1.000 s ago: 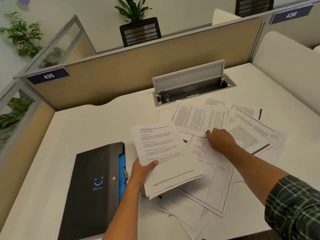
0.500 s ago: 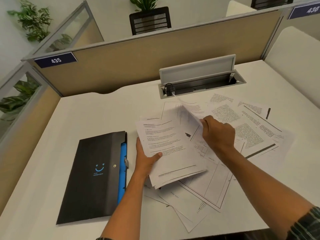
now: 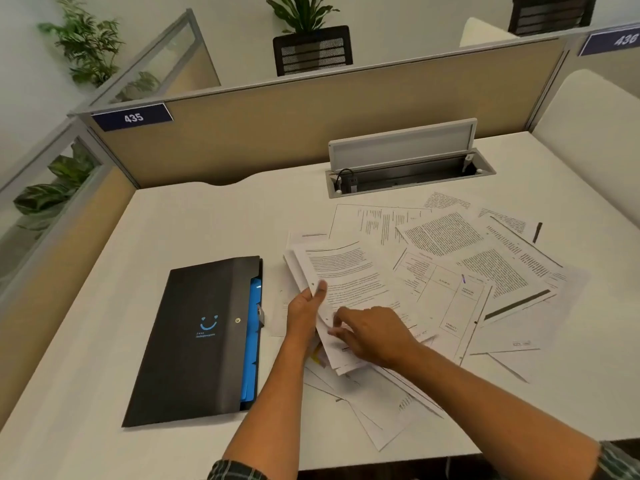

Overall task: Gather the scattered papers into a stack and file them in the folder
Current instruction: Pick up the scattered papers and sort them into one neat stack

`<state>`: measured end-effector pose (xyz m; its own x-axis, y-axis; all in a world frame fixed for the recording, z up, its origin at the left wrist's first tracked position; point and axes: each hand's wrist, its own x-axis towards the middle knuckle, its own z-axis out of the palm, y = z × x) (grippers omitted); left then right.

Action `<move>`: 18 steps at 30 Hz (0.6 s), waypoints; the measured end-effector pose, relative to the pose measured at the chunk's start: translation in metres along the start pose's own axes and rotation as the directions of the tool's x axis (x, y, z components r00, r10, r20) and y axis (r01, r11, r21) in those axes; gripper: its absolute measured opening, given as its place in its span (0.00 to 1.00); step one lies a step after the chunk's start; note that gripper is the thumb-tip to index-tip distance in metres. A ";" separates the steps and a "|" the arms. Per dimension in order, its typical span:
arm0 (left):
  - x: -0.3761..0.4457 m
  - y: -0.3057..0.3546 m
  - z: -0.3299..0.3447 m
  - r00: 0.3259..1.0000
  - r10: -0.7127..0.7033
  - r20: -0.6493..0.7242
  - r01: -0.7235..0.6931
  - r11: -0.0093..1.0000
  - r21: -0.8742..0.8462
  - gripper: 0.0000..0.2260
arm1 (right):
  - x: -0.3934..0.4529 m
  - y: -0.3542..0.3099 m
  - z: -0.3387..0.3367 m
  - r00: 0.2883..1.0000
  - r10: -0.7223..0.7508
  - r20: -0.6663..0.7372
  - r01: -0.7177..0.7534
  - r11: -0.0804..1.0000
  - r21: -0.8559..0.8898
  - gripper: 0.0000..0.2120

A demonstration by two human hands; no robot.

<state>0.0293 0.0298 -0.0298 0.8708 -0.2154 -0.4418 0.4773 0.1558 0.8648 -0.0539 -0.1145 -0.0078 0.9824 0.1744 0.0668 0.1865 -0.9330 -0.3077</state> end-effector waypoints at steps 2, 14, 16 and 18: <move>-0.003 -0.004 -0.001 0.999 0.041 0.013 -0.042 0.997 0.065 0.14 | -0.007 0.008 -0.001 0.998 0.044 0.044 -0.053 0.977 0.207 0.28; -0.030 0.061 0.000 0.964 0.154 0.215 -0.167 0.985 0.044 0.14 | -0.010 0.082 -0.052 0.763 0.630 0.145 -0.229 0.054 0.972 0.51; -0.035 0.072 0.003 0.947 0.190 0.260 -0.208 0.977 0.043 0.15 | -0.010 0.084 -0.062 0.849 0.496 0.184 -0.156 -0.097 0.983 0.42; -0.037 0.081 0.003 0.927 0.226 0.300 -0.250 0.967 0.046 0.16 | -0.011 0.082 -0.069 0.873 0.457 0.172 -0.104 -0.171 0.980 0.33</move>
<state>0.0350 0.0471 0.0574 0.8795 -0.4540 -0.1425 0.2381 0.1607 0.9578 -0.0505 -0.2149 0.0316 0.9440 -0.2200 -0.2457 -0.1253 0.4497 -0.8844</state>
